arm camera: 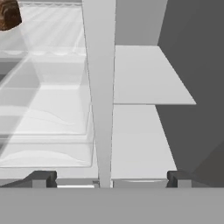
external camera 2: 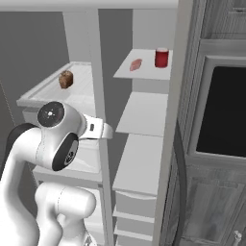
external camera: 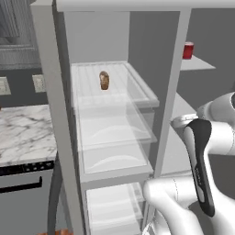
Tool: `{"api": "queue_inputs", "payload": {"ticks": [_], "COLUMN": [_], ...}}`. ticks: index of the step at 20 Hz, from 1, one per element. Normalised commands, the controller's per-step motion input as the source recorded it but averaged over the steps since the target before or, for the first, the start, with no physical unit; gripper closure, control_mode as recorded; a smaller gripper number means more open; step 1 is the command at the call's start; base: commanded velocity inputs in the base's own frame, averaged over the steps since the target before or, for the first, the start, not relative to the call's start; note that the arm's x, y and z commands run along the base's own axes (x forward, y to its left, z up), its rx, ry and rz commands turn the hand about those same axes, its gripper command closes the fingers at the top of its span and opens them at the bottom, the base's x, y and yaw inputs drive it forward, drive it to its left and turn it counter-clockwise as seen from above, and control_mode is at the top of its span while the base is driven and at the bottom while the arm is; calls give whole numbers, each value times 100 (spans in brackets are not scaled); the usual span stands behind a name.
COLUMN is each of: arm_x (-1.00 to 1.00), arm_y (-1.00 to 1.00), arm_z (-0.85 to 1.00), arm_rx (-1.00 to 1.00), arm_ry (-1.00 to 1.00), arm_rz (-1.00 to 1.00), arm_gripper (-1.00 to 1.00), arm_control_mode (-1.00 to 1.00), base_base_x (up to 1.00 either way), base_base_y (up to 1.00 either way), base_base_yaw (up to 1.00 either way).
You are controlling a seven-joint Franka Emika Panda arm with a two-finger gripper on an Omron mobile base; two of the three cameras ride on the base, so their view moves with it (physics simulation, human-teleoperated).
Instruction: Pick up the frozen steak from the freezer, place it on any shelf in the fridge, and close the fridge and freezer doors when done.
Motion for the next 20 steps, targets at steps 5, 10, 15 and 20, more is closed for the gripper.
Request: {"api": "queue_inputs", "payload": {"ticks": [5, 10, 15, 20], "arm_x": [0, 0, 0, 0], "arm_y": [0, 0, 0, 0], "arm_z": [0, 0, 0, 0], "arm_rx": [0, 0, 0, 0], "arm_ry": [0, 0, 0, 0], "arm_rz": [0, 0, 0, 0], "arm_gripper": [-100, -100, -100, -100], "arm_control_mode": [100, 100, 100, 100], "base_base_x": [6, 18, 29, 34], "base_base_y": [-34, -16, -9, -19], "base_base_yaw": [0, 0, 0, 0]}}
